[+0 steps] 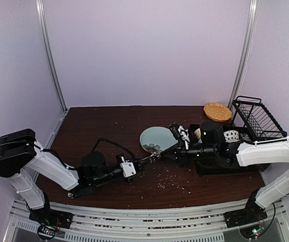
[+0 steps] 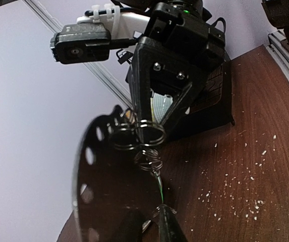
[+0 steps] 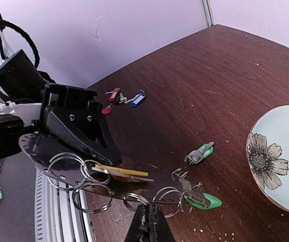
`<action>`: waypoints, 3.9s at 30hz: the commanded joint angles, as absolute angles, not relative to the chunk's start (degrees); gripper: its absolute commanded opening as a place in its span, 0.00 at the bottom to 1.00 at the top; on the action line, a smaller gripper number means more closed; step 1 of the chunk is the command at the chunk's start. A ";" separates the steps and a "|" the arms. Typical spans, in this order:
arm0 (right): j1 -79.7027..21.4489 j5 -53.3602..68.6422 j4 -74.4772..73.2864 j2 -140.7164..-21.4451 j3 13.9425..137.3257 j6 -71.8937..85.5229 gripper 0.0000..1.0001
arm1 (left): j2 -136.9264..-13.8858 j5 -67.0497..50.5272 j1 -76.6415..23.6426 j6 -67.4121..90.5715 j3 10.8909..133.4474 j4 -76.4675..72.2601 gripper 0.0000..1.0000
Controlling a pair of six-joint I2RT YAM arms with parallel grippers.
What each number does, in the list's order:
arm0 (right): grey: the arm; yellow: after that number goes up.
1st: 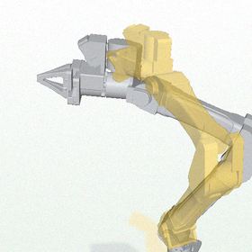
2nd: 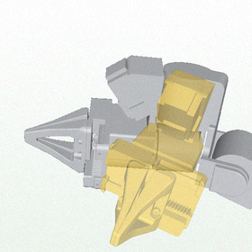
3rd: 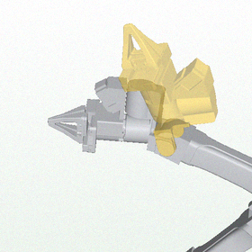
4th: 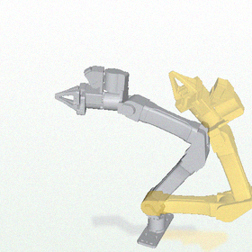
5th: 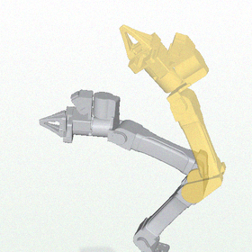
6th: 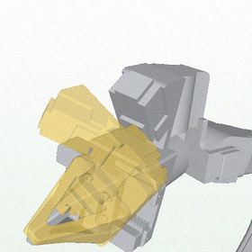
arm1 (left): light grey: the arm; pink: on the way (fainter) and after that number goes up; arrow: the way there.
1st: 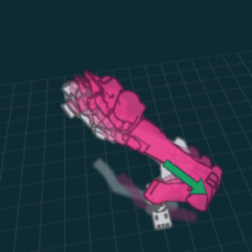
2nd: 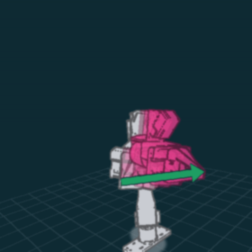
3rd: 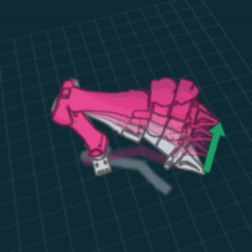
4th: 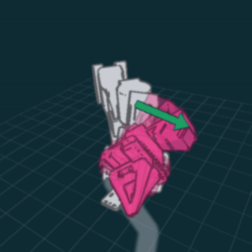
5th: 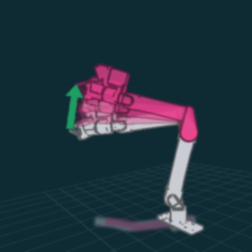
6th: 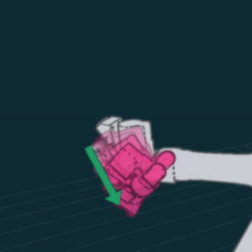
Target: Put the keys on the keyring
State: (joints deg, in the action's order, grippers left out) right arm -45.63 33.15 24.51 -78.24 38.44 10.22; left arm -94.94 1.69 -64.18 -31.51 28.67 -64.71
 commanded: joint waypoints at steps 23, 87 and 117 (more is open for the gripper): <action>-45.62 28.65 21.24 -81.01 36.69 0.60 0.00 | -89.41 -8.90 -60.68 -21.05 30.56 -44.21 0.66; -40.99 19.67 9.58 -74.35 42.65 -7.20 0.24 | -88.34 5.28 -8.44 24.87 47.20 50.52 0.46; -39.73 21.90 9.57 -75.09 43.10 -7.27 0.22 | -88.35 5.47 -8.41 26.69 53.99 50.72 0.27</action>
State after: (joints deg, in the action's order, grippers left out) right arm -40.18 20.97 9.13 -75.66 43.51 -7.20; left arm -88.84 6.00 -8.67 24.73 54.57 52.34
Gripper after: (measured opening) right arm 0.224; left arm 0.240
